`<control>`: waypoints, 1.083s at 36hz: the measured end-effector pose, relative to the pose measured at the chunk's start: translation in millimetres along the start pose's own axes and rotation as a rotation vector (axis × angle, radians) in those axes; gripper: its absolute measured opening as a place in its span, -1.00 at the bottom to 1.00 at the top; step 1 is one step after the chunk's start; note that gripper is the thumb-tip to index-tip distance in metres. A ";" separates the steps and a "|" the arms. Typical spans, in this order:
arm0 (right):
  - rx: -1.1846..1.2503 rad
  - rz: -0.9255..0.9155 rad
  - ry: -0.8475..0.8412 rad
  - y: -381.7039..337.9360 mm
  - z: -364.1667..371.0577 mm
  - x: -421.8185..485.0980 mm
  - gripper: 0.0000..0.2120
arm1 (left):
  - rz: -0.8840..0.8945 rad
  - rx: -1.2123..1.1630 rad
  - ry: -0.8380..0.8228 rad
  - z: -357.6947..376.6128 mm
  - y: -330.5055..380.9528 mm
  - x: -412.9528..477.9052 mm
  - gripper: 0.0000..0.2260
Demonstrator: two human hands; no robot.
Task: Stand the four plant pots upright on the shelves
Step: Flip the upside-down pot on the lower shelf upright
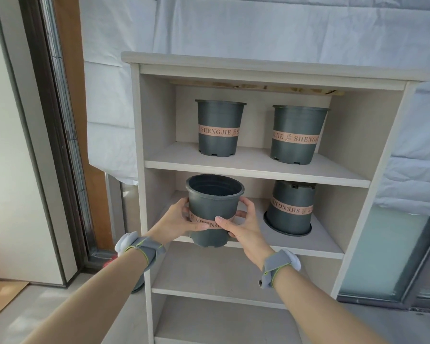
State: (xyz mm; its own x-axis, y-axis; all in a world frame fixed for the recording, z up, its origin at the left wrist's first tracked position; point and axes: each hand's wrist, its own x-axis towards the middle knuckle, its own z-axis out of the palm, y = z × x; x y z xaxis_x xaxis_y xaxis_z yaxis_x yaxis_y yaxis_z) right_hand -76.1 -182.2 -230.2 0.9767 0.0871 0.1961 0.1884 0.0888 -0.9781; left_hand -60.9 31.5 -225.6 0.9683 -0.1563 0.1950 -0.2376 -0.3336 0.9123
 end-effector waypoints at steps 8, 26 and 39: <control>0.010 -0.022 0.007 16.6 1.7 19.1 -0.18 | 0.014 -0.036 0.041 -2.7 -15.3 16.3 0.03; -0.041 -0.087 0.078 39.5 5.0 98.1 -0.19 | -0.030 -0.060 0.190 4.6 -44.8 89.1 -0.30; -0.085 -0.078 0.124 48.6 8.1 133.8 -0.11 | -0.038 0.024 0.217 0.8 -49.9 119.0 -0.35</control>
State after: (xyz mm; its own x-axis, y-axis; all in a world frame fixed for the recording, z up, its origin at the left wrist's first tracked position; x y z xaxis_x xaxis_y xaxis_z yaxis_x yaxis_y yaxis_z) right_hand 62.9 -158.2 -251.0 0.9629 -0.0400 0.2671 0.2675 0.0063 -0.9635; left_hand 66.1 28.8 -248.1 0.9700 0.0597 0.2355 -0.1994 -0.3575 0.9124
